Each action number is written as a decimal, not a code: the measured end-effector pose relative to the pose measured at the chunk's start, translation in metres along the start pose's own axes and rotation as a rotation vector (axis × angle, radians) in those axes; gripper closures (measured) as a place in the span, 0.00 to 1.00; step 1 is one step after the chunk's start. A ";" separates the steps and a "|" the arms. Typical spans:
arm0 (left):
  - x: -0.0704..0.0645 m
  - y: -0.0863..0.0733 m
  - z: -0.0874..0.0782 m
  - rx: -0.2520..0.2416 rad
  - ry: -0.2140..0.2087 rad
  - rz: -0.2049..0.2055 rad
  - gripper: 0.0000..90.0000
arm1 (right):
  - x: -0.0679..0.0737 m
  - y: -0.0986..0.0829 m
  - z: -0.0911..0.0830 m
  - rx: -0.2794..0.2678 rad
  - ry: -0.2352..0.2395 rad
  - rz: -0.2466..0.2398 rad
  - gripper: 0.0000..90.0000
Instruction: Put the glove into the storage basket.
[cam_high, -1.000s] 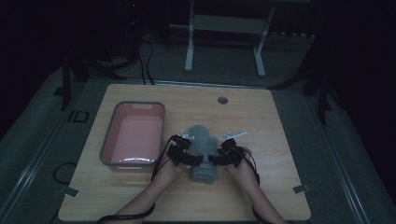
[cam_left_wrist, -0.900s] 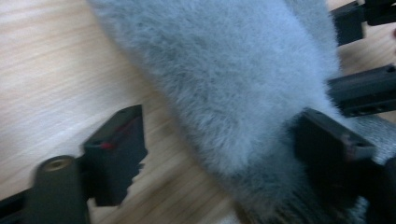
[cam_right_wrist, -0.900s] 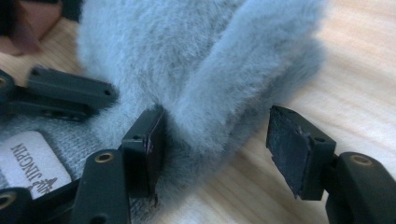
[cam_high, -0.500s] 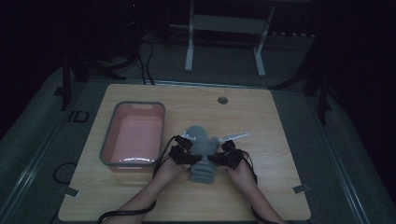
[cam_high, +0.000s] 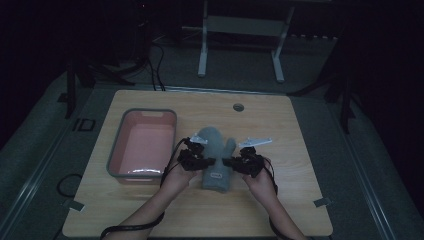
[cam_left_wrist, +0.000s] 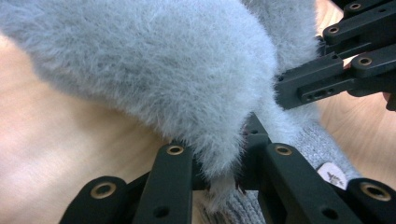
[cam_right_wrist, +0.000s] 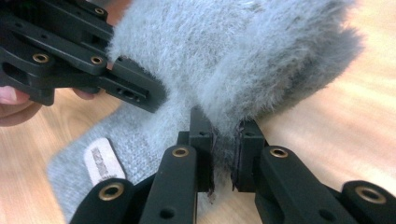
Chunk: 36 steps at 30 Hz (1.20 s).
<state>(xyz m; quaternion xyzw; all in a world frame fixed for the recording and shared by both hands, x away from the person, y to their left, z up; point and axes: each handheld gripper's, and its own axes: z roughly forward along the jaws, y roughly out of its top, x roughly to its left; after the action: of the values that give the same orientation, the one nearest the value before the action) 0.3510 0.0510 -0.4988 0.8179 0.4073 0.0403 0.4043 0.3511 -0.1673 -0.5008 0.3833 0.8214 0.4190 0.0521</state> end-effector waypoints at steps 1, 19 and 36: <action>-0.001 0.003 -0.003 -0.003 0.003 0.004 0.88 | 0.001 0.003 -0.002 -0.002 -0.002 -0.006 0.91; 0.018 0.049 -0.092 -0.080 0.097 0.078 0.88 | 0.042 0.086 -0.017 -0.114 0.001 -0.137 0.91; 0.073 0.037 -0.173 -0.095 0.237 0.002 0.88 | 0.107 0.160 0.037 -0.125 0.072 -0.209 0.91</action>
<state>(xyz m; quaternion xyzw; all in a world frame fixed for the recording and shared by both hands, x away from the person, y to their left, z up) 0.3549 0.1983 -0.3771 0.7877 0.4492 0.1563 0.3916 0.3850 -0.0146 -0.3824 0.2763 0.8307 0.4749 0.0900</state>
